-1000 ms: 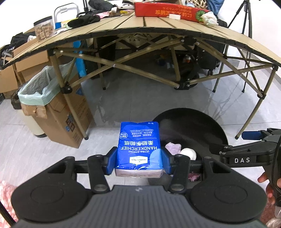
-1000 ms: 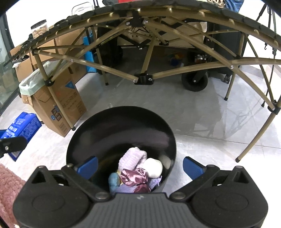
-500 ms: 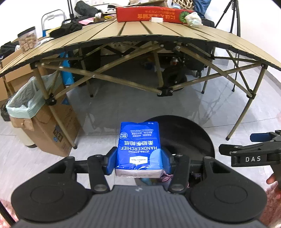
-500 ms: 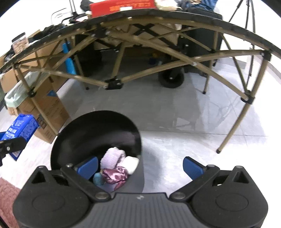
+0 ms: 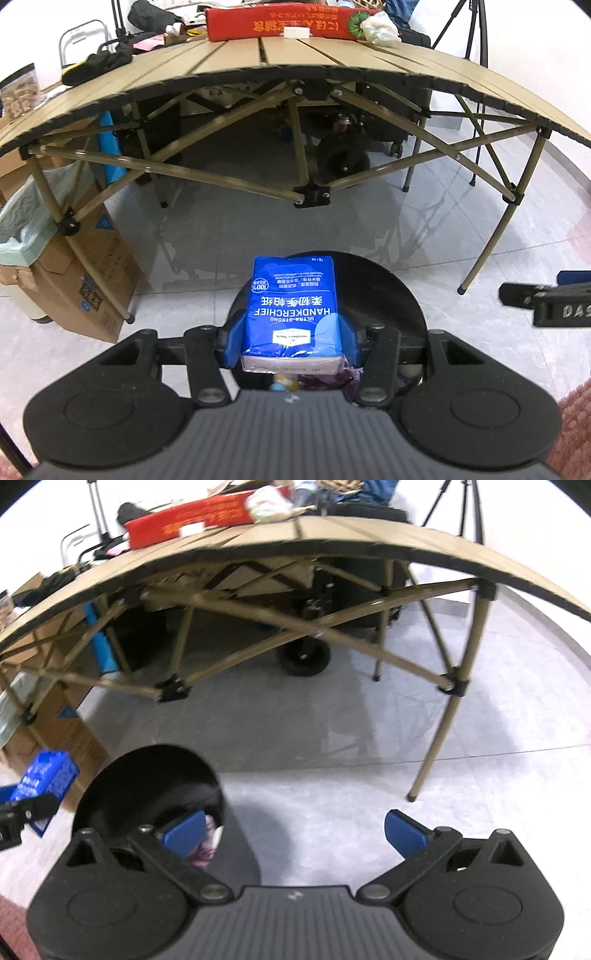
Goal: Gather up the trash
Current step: 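Lower the blue tissue pack into the bin and open the left tool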
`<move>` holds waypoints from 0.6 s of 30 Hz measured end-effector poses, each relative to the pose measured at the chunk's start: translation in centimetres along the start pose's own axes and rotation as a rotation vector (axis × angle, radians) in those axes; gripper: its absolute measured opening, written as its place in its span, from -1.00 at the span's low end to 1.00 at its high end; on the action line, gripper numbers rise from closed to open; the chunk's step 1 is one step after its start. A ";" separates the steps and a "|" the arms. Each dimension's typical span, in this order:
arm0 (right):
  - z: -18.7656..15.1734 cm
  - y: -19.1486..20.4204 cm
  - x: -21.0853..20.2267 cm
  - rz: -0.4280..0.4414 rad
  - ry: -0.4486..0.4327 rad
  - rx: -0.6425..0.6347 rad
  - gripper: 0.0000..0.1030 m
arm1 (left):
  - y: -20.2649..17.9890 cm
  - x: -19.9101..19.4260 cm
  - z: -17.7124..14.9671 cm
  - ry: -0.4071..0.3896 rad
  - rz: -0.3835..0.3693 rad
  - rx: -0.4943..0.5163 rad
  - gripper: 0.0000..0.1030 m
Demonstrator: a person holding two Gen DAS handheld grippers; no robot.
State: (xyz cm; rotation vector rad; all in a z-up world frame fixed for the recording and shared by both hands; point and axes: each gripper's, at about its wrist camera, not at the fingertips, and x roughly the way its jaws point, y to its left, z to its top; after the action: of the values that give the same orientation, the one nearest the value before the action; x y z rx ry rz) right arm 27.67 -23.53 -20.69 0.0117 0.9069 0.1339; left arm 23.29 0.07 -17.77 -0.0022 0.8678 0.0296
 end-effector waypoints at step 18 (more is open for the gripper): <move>0.2 -1.1 2.0 -0.040 0.021 0.051 1.00 | -2.7 6.4 0.6 0.085 -0.011 0.038 0.01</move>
State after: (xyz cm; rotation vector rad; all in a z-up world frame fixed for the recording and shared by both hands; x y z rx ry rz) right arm 29.12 -24.38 -22.20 0.0395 0.9306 0.0738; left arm 27.98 -2.49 -22.30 0.0275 0.9531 0.0031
